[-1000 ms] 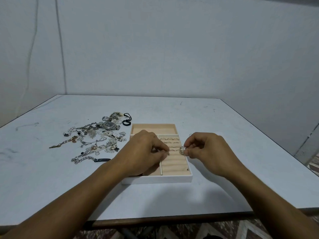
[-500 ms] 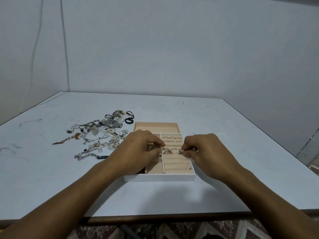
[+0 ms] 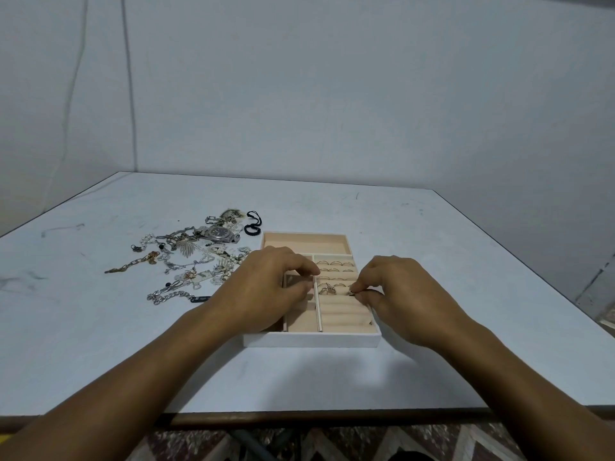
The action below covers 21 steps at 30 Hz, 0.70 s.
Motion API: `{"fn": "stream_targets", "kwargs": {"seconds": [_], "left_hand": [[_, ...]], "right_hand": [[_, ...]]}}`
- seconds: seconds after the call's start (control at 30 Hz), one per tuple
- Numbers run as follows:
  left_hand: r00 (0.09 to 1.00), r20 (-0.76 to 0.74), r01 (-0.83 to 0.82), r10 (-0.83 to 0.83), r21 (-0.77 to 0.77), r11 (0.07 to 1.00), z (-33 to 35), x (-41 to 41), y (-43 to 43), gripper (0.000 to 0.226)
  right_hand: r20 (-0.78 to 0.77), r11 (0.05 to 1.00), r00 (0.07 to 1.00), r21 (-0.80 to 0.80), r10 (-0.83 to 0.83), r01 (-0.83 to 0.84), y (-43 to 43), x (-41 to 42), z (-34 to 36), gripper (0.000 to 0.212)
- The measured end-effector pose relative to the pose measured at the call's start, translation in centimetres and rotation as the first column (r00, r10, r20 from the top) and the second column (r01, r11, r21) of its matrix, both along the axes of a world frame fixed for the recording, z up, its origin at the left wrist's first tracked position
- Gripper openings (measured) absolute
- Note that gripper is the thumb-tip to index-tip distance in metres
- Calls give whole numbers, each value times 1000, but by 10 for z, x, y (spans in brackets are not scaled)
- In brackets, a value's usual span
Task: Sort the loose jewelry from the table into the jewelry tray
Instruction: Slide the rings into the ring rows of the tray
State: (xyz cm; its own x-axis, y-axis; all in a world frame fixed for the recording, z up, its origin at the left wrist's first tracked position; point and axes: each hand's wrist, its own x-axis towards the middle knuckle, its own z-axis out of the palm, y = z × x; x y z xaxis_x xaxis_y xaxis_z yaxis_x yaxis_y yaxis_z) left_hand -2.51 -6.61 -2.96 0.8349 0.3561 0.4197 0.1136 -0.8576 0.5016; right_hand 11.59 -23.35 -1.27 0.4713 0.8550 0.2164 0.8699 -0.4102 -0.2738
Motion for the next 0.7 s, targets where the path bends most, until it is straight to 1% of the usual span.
{"fn": "stream_targets", "kwargs": {"seconds": [0.13, 0.2, 0.27, 0.33, 0.47, 0.57, 0.7], "left_hand": [[1000, -3, -4, 4, 29, 1000, 0, 2, 0, 22], [1000, 3, 10, -10, 47, 999, -1, 5, -2, 23], [1000, -3, 21, -21, 78, 997, -1, 8, -4, 30], [999, -27, 39, -36, 113, 993, 0, 12, -6, 36], [995, -85, 73, -59, 170, 983, 2, 23, -7, 34], [993, -94, 86, -70, 178, 980, 5, 32, -7, 31], [988, -131, 104, -80, 187, 977, 10, 50, -9, 29]], "right_hand": [[31, 999, 999, -34, 23, -22, -3, -1, -1, 25], [29, 999, 999, -30, 17, -16, -5, -1, -3, 27], [13, 1000, 1000, -9, 8, -8, -6, -1, -5, 26], [-24, 1000, 1000, 7, 13, -12, -7, 1, -6, 24], [-145, 999, 989, 31, 40, -36, -11, 5, -3, 25], [-182, 999, 983, 42, 24, -17, -15, 12, 1, 27], [-215, 996, 976, 73, -28, 45, -20, 25, -1, 22]]}}
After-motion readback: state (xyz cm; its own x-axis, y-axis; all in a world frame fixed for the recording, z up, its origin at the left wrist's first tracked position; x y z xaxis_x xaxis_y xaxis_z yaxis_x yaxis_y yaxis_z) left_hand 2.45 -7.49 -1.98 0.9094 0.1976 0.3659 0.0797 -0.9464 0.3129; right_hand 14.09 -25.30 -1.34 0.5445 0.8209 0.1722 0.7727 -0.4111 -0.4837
